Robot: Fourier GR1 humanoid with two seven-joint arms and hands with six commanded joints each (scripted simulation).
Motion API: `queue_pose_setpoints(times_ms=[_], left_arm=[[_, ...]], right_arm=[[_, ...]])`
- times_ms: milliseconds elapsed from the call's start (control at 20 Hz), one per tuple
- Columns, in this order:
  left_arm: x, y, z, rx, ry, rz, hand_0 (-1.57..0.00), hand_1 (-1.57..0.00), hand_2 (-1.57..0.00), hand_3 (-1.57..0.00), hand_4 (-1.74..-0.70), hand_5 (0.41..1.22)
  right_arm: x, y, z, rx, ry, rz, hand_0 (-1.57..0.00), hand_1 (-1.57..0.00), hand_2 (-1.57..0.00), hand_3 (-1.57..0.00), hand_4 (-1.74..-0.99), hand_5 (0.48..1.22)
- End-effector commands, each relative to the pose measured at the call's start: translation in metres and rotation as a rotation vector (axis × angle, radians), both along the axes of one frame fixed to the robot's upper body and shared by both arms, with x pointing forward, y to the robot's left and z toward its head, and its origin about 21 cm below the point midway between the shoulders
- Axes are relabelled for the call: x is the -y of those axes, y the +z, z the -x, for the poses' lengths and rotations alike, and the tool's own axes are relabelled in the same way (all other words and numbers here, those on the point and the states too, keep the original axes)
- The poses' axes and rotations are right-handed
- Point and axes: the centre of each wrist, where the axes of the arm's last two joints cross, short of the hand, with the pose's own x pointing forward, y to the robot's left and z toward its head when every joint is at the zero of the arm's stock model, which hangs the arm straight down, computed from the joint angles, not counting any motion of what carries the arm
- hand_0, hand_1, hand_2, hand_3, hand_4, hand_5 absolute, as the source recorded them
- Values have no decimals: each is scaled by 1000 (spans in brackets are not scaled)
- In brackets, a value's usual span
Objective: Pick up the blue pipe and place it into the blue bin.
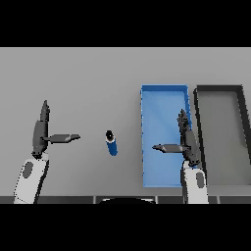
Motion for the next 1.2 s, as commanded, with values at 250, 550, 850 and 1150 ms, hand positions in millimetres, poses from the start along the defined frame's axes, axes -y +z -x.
queue_pose_setpoints(times_ms=[250,550,850,1150], left_arm=[[-2,-1,0,0,1,0,1,1,1,1,-1074,591],[-36,14,5,-49,-399,-147,1,1,1,1,-1078,591],[-29,21,17,-39,-552,-133,1,1,1,1,-1096,583],[13,13,37,-96,-770,-105,1,1,1,1,-1158,497]], right_arm=[[-5,-1,4,-1,4,-4,1,1,1,1,-1225,617],[1,11,27,83,147,244,1,1,1,1,-1215,618],[4,16,24,82,128,281,1,1,1,1,-1187,600],[3,14,27,94,150,285,1,1,1,1,-1208,612]])
